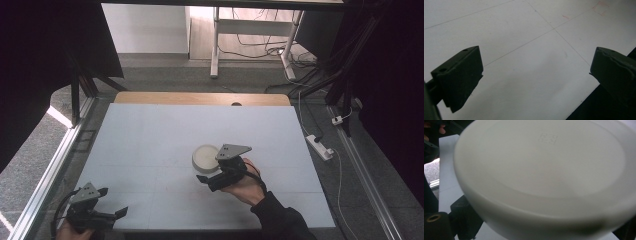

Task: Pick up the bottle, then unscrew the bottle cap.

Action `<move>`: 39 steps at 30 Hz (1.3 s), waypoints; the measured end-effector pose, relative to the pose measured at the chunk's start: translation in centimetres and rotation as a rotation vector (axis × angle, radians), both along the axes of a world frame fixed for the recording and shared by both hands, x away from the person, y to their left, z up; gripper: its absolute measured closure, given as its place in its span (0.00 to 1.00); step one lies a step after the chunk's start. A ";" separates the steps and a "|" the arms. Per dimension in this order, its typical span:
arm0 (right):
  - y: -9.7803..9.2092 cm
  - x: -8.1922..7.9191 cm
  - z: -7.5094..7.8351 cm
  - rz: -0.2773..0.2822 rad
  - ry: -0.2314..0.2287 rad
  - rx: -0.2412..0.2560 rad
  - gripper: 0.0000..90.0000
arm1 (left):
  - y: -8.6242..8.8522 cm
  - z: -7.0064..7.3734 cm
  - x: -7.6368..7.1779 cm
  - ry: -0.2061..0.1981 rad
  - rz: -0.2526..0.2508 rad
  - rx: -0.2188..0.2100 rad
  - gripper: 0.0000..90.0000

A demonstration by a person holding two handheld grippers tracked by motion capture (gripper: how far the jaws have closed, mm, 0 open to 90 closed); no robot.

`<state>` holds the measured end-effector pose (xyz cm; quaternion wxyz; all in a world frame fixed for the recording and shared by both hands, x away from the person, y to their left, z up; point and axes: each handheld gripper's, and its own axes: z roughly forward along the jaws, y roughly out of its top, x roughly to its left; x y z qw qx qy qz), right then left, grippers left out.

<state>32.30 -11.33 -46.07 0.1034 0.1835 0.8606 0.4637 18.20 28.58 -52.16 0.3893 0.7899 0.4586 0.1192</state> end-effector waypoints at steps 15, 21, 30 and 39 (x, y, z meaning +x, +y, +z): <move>1.1 -0.4 -0.2 0.027 -0.004 0.002 0.08 | 0.0 0.0 0.0 0.000 0.001 -0.001 0.00; 1.1 -0.4 -0.2 0.027 -0.001 0.009 0.08 | 0.2 0.1 0.0 -0.007 0.001 -0.030 0.00; 1.0 -0.5 0.0 0.035 -0.006 0.013 0.08 | 0.2 0.6 0.5 -0.043 -0.043 -0.075 0.00; 1.1 -0.7 -0.1 0.050 -0.008 0.004 0.08 | -1.1 1.3 1.5 -0.094 -0.136 -0.078 0.00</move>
